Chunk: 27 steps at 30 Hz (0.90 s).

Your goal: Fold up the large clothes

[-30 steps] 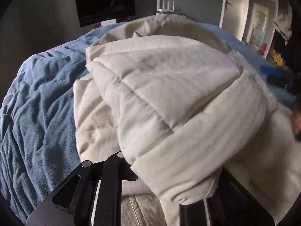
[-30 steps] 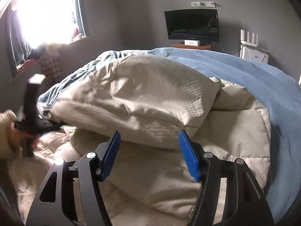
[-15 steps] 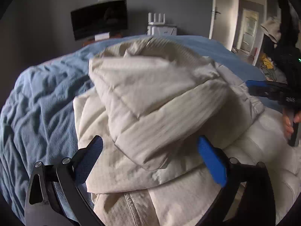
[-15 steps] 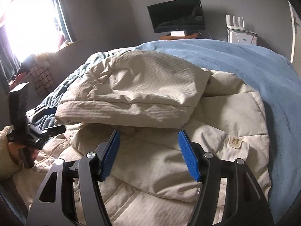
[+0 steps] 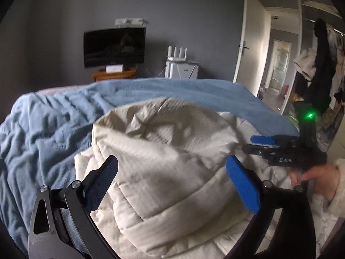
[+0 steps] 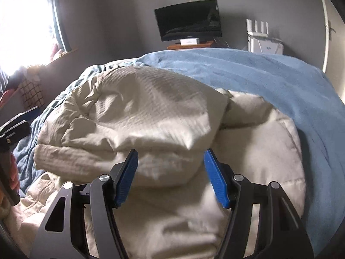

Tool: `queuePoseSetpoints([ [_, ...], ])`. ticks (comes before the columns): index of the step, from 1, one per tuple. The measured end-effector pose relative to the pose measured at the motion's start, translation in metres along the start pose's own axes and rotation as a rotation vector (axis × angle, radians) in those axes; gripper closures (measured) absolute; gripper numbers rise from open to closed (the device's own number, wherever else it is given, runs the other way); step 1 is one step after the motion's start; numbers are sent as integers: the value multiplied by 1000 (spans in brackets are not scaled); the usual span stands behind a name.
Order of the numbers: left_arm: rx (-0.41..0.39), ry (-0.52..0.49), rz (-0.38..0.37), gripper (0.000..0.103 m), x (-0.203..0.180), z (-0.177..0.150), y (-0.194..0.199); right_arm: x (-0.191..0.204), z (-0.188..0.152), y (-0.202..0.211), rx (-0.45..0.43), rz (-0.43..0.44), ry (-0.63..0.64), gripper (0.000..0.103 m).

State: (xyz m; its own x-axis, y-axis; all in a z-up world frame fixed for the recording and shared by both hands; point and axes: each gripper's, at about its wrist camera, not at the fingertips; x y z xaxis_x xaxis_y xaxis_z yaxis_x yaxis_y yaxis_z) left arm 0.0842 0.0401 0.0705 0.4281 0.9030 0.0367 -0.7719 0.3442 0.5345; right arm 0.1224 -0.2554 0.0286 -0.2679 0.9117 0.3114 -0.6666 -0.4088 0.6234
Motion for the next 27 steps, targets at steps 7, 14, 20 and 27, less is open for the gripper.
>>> queuePoseSetpoints([
  [7,236,49,78,6,49,-60,-43,31,-8,-26,45,38,140,43],
  [14,322,82,24,6,66,-88,-70,30,-29,-59,115,24,161,42],
  [20,235,53,32,6,67,-80,-54,26,-38,-67,102,29,166,41],
  [27,-10,10,87,7,54,-12,-22,18,-39,-70,104,44,145,41],
])
Point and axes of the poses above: each gripper's, at about its wrist camera, not at the fingertips, and y roughly against the way its jaws point, x to its left, z to its top, and after that the axes turned 9 degrees about -y, right-handed
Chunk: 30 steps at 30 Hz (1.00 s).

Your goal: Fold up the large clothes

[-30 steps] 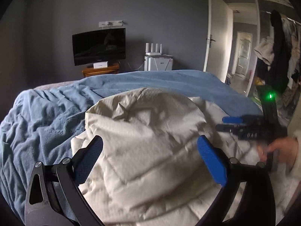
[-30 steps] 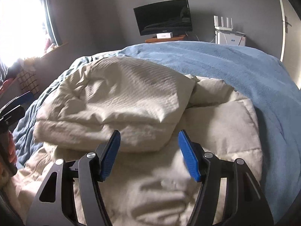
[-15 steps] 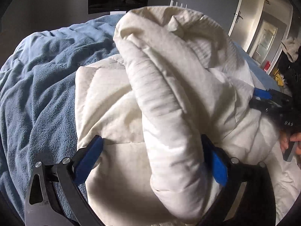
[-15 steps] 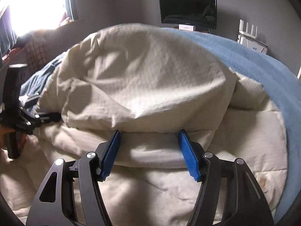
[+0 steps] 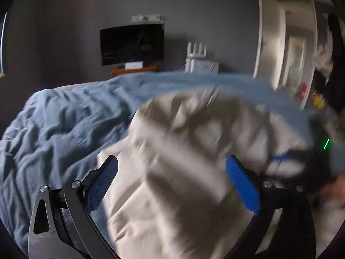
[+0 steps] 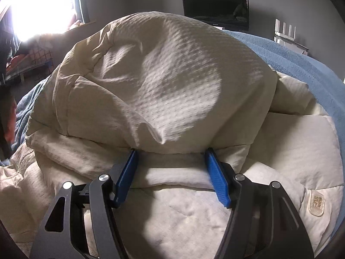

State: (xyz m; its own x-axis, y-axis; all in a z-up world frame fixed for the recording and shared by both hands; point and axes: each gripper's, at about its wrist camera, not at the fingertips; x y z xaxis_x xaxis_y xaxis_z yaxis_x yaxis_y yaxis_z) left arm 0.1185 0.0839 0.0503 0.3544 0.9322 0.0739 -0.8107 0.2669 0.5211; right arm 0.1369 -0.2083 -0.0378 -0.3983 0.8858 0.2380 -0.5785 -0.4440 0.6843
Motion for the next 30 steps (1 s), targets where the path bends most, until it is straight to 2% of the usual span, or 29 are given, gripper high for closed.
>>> queuePoseSetpoints([
  [3,21,17,-30,8,-2,16,-14,-3,0,0,0,7,-4,41],
  [4,46,27,-38,14,-4,17,-22,-3,-1,0,-1,8,-5,41],
  [5,85,52,-43,20,-2,14,-35,-4,-1,0,-1,10,-6,41],
  [8,168,123,-25,23,11,-2,-58,-4,-3,-1,0,11,-7,41],
  [11,234,162,-39,25,22,-26,-70,-5,-3,-3,1,17,-8,41],
  [16,204,115,-62,25,26,-46,-69,-6,-2,0,1,34,-17,41],
  [19,200,125,-76,25,28,-49,-71,-15,11,23,-72,117,-85,41],
  [20,198,123,-79,25,28,-50,-71,-20,21,31,-107,117,-114,41],
  [22,194,121,-84,25,27,-52,-71,-26,40,37,-139,66,-143,41],
  [24,195,122,-92,25,27,-54,-72,-31,59,29,-126,-15,-143,41],
  [28,199,128,-107,25,30,-56,-76,-37,90,4,-134,-61,-130,41],
  [30,199,129,-112,25,30,-56,-77,-36,100,-13,-103,-94,-109,41],
])
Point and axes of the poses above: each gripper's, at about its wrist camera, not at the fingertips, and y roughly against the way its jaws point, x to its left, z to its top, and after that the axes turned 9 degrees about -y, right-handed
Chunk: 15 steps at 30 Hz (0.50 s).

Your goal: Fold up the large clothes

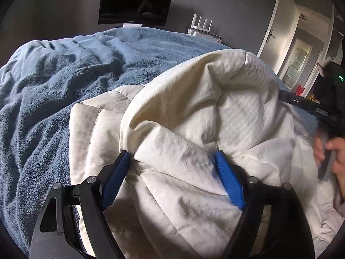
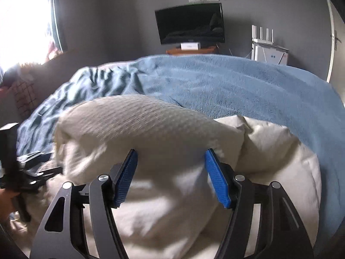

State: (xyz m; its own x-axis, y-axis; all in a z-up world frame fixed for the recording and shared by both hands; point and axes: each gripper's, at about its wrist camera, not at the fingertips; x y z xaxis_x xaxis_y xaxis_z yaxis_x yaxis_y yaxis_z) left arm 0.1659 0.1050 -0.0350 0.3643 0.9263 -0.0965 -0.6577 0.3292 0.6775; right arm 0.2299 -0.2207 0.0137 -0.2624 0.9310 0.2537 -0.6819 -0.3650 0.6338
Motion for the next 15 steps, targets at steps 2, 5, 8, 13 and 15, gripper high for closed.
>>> queuePoseSetpoints([
  [2,1,-8,-3,25,-1,0,-3,2,1,-22,50,-62,51,41],
  [5,5,-33,0,25,-6,0,-6,-1,-10,-45,115,-109,58,41],
  [8,12,-67,15,25,-14,1,-9,-17,-18,-60,153,-96,-1,41],
  [13,22,-76,46,25,-17,1,-8,-10,-26,-46,137,-129,19,39],
  [15,18,-70,66,25,-18,2,2,-7,-31,-18,84,-105,2,39],
])
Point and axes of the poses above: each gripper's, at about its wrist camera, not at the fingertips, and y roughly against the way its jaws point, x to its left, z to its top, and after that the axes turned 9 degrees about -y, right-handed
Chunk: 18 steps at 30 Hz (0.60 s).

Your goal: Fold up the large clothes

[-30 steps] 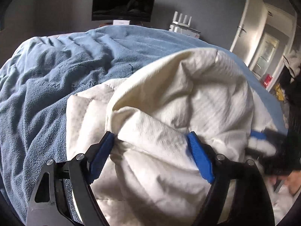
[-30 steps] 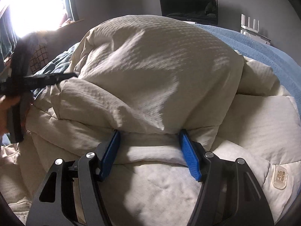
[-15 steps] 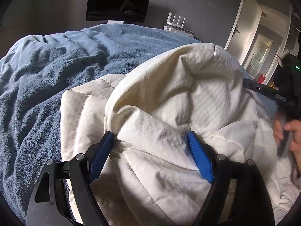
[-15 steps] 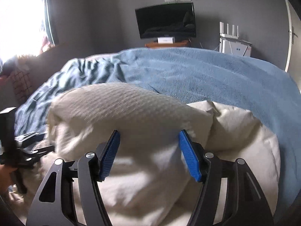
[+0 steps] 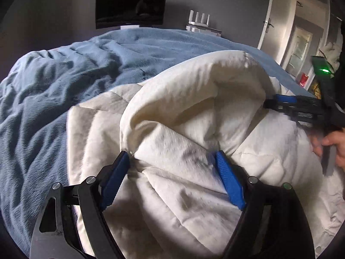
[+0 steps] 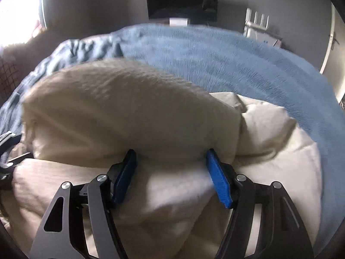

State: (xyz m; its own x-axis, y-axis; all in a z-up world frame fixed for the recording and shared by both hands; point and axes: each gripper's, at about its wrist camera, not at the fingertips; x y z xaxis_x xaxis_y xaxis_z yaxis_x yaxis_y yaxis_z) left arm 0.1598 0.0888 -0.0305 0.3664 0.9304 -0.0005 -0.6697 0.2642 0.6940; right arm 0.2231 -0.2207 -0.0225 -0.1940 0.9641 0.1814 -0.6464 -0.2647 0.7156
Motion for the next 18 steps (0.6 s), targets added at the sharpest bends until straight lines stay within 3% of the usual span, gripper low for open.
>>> queuePoseSetpoints([
  [5,-49,-51,31,16,-11,0,48,9,-26,54,-49,113,2,39],
  [9,-7,-105,-11,16,-31,-11,72,25,-54,70,-6,123,94,39],
  [13,111,-211,3,16,-53,-25,56,27,-72,57,80,69,117,39],
  [18,185,-168,-26,13,-45,-38,29,22,-80,46,88,57,105,34],
])
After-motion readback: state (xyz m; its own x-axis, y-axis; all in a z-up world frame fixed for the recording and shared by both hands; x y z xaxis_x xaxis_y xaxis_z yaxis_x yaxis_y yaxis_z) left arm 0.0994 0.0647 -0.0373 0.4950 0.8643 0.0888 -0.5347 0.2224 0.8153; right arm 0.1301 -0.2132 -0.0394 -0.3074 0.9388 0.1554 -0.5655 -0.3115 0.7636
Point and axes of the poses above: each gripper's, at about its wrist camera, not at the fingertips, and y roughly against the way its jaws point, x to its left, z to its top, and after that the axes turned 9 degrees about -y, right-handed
